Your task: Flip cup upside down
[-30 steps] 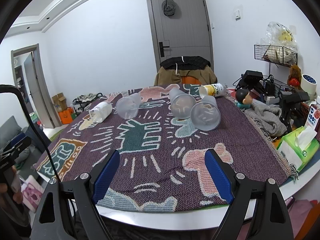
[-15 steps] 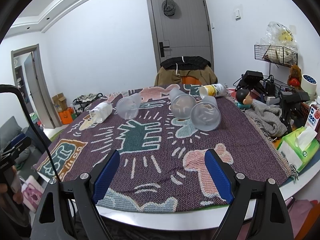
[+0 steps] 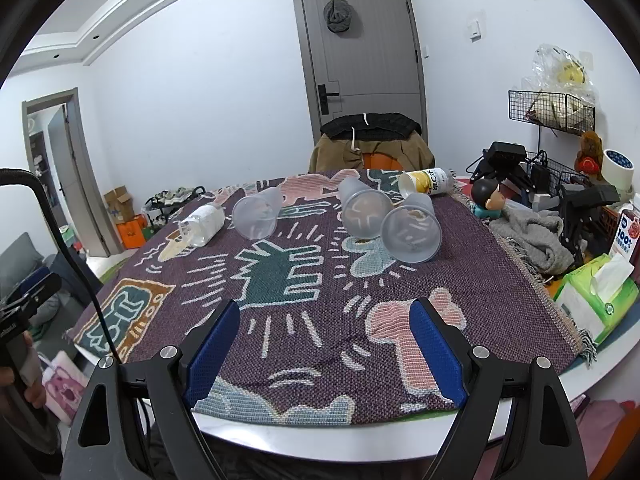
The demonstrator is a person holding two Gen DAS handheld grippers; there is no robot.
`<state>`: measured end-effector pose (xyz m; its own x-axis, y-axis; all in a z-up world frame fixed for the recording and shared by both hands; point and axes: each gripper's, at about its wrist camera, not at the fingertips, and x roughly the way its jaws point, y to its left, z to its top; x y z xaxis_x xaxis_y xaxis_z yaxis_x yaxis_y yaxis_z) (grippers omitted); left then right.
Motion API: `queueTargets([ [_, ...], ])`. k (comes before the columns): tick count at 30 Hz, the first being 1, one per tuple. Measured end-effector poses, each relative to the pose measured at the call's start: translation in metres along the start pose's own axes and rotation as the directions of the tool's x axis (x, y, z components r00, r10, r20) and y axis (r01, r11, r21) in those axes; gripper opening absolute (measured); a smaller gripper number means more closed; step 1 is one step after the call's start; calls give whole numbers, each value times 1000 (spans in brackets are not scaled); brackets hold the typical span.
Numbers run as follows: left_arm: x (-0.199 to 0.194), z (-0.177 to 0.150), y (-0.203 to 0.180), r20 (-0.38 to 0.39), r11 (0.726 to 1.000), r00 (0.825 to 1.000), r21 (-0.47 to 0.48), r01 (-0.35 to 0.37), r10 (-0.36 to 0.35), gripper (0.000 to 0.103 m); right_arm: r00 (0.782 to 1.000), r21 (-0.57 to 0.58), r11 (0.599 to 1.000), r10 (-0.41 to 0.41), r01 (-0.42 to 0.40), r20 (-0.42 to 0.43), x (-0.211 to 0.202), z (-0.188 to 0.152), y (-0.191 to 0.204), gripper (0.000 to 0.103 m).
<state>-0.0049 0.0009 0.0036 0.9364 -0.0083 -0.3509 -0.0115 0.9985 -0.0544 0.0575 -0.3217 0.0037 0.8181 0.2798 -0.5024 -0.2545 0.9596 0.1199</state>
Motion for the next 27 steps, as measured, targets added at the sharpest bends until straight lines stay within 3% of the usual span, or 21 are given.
queueTargets([
  [15, 8, 6, 10, -3, 1000, 1000, -16, -6, 6, 103, 1000, -3, 1000, -31, 31, 1, 3, 6, -10, 86],
  [27, 23, 15, 23, 6, 1000, 1000, -25, -8, 8, 103, 997, 13, 999, -50, 51, -55, 32, 31, -28, 86],
])
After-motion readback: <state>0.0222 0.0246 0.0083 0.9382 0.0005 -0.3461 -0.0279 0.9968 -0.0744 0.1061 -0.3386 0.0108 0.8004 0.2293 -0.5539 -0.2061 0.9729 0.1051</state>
